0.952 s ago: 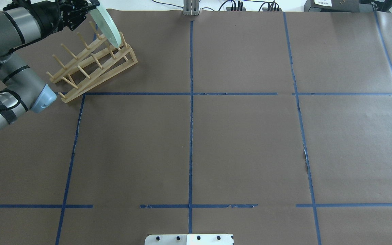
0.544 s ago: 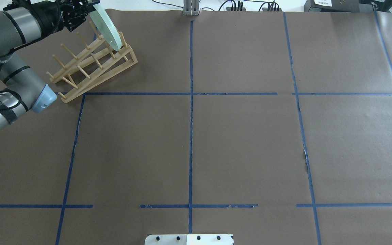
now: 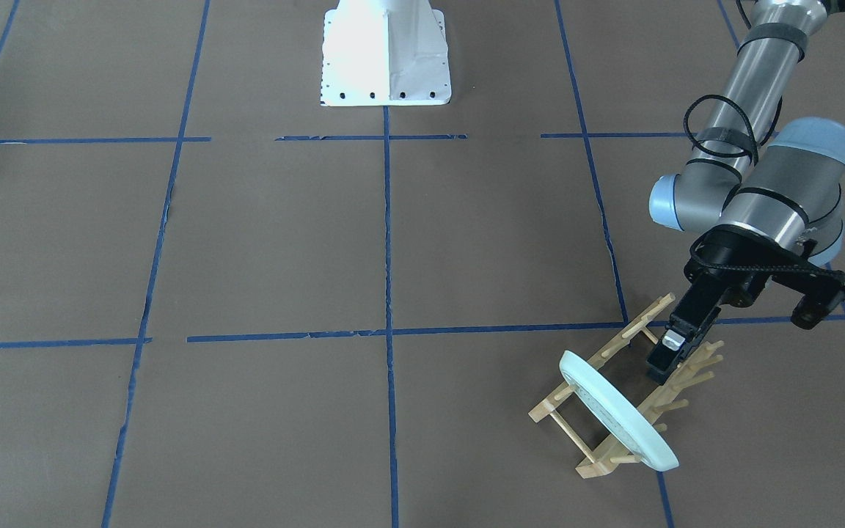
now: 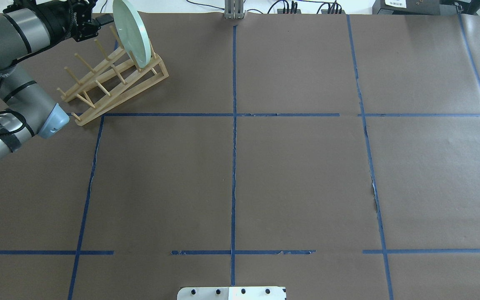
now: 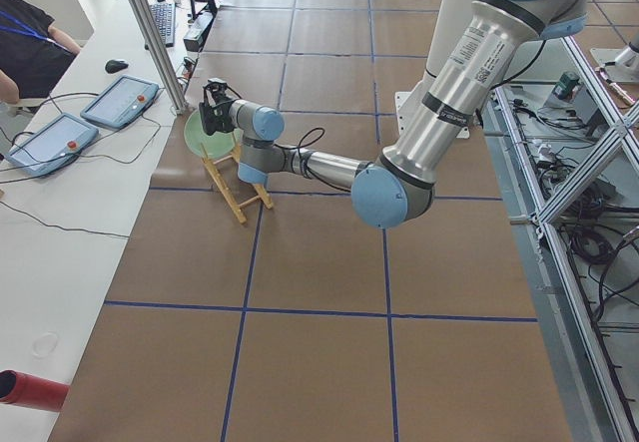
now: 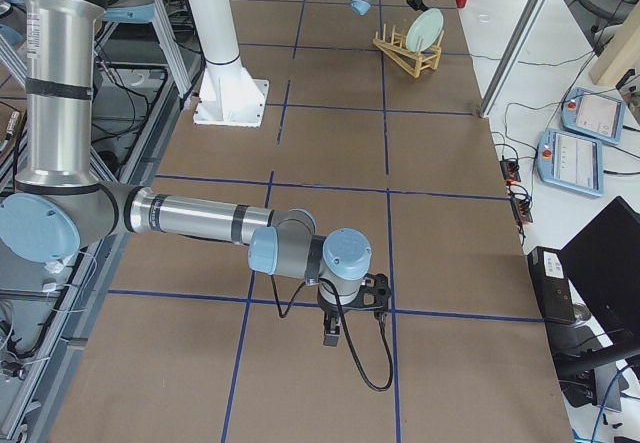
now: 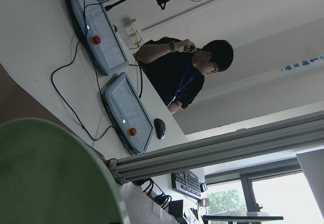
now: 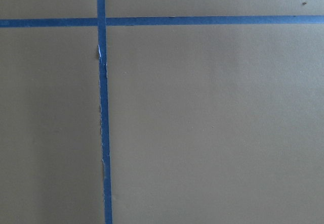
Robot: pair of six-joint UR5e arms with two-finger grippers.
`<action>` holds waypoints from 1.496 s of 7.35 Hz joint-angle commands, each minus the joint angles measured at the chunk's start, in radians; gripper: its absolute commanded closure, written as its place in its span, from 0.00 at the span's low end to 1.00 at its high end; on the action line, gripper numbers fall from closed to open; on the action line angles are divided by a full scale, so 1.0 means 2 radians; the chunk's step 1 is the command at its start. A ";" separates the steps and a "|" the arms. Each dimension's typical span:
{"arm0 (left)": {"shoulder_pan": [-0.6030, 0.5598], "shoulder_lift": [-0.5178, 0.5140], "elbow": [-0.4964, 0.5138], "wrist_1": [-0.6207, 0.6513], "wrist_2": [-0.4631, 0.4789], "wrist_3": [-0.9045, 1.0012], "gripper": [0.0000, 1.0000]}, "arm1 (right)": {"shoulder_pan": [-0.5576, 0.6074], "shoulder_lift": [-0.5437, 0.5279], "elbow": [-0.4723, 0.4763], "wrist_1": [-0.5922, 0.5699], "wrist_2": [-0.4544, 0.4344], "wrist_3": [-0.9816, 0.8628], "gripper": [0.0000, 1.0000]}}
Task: Place plate on rack
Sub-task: 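Carry the upright plate with the left gripper down into the rack slots, then open the left gripper and pull it away from the plate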
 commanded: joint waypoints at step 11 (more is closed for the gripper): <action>-0.123 0.234 -0.287 0.325 -0.114 0.531 0.00 | 0.000 0.000 0.000 0.000 0.000 0.000 0.00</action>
